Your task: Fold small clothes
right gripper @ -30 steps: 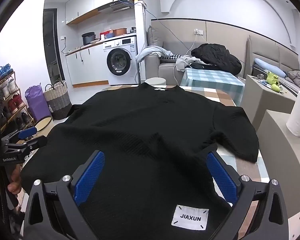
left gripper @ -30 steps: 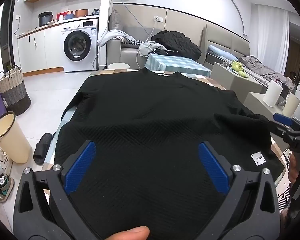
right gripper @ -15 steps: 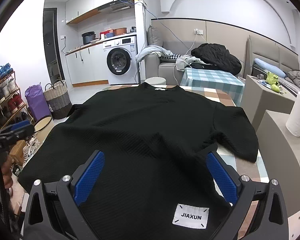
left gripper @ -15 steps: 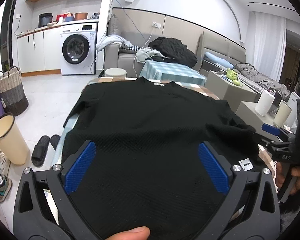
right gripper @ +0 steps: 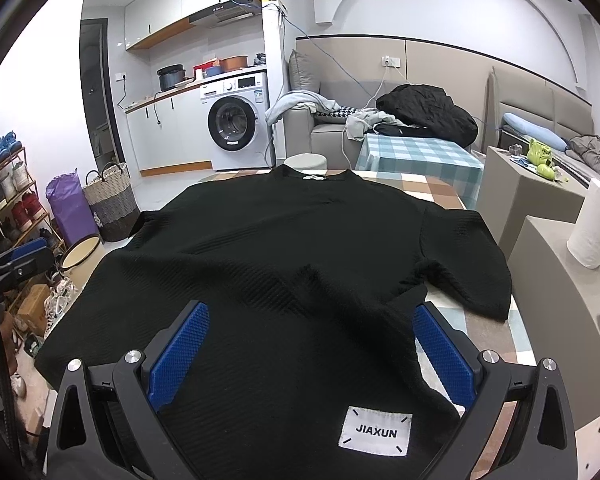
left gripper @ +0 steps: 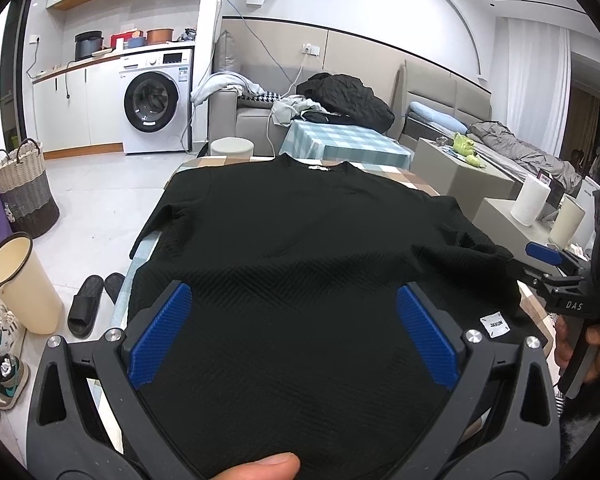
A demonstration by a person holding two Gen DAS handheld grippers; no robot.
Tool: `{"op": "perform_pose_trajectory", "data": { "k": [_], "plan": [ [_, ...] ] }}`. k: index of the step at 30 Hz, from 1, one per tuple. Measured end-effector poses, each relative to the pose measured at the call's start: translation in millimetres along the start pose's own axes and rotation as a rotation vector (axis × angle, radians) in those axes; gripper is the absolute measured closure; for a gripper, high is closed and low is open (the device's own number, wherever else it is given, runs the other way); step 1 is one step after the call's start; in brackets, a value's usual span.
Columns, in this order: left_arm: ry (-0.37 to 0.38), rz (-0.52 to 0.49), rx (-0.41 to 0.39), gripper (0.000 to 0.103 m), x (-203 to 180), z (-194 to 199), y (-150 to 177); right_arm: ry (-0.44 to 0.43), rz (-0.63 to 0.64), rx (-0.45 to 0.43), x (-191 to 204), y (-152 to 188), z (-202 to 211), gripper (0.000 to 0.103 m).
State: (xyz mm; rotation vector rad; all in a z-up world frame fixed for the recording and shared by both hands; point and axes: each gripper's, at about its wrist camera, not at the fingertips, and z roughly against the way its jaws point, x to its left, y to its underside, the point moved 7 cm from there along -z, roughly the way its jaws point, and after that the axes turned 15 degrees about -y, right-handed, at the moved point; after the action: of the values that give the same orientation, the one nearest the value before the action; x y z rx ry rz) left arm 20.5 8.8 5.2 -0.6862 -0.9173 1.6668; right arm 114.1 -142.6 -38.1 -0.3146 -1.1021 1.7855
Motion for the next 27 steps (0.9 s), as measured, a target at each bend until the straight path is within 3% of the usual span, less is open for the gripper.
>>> {"op": "perform_pose_trajectory", "data": {
  "k": [27],
  "plan": [
    [-0.008, -0.006, 0.024, 0.001, 2.9, -12.6, 3.1, -0.005, -0.004, -0.006, -0.9, -0.4, 0.3, 0.0]
  ]
}}
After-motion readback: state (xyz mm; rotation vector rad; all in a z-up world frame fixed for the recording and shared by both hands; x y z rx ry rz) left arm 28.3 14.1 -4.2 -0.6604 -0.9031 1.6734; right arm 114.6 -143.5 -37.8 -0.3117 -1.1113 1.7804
